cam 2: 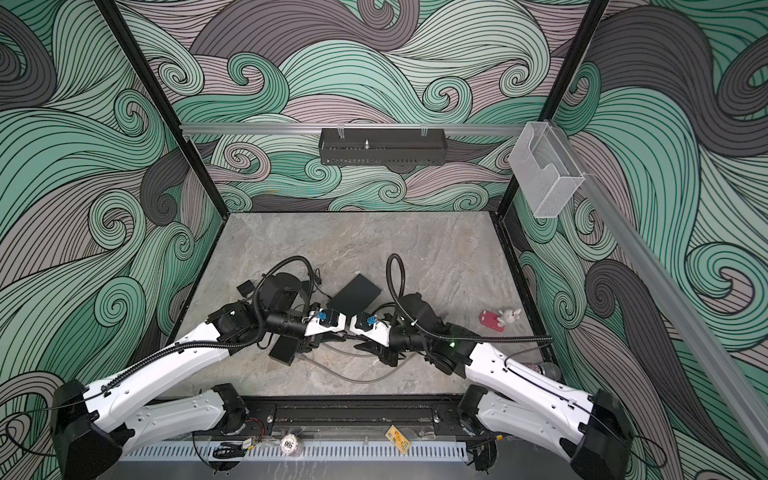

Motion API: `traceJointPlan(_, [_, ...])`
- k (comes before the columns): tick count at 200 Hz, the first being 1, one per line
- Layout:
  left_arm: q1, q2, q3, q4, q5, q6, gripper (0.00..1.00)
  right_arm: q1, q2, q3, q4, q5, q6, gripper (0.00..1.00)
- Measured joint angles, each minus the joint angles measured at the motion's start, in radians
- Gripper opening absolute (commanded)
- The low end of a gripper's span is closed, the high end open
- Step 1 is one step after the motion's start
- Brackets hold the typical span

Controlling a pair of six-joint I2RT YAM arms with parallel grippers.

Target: Insert the plug into the switch port

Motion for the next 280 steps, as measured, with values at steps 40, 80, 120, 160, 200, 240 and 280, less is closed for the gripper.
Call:
traceJointPlan(40, [0.000,0.000,0.000,0.000,0.000,0.000,0.02,0.000,0.002,0.001,0.027,0.005,0.003,0.25])
traceJointPlan(80, [0.000,0.000,0.000,0.000,0.004,0.000,0.01,0.000,0.002,0.001,0.047,0.003,0.014,0.25])
traceJointPlan(120, [0.000,0.000,0.000,0.001,0.009,0.000,0.01,0.000,0.006,0.001,0.061,-0.007,0.024,0.21])
traceJointPlan(160, [0.000,0.000,0.000,0.008,0.013,0.000,0.01,0.000,0.013,0.001,0.068,-0.012,0.029,0.19])
traceJointPlan(200, [0.000,0.000,0.000,0.008,0.016,0.000,0.02,0.000,0.013,0.001,0.076,-0.014,0.031,0.19])
traceJointPlan(240, [0.000,0.000,0.000,0.008,0.016,0.000,0.02,0.000,0.013,0.001,0.077,-0.015,0.035,0.18])
traceJointPlan(280, [0.000,0.000,0.000,0.007,0.016,0.000,0.03,0.001,0.013,0.001,0.080,-0.022,0.037,0.01])
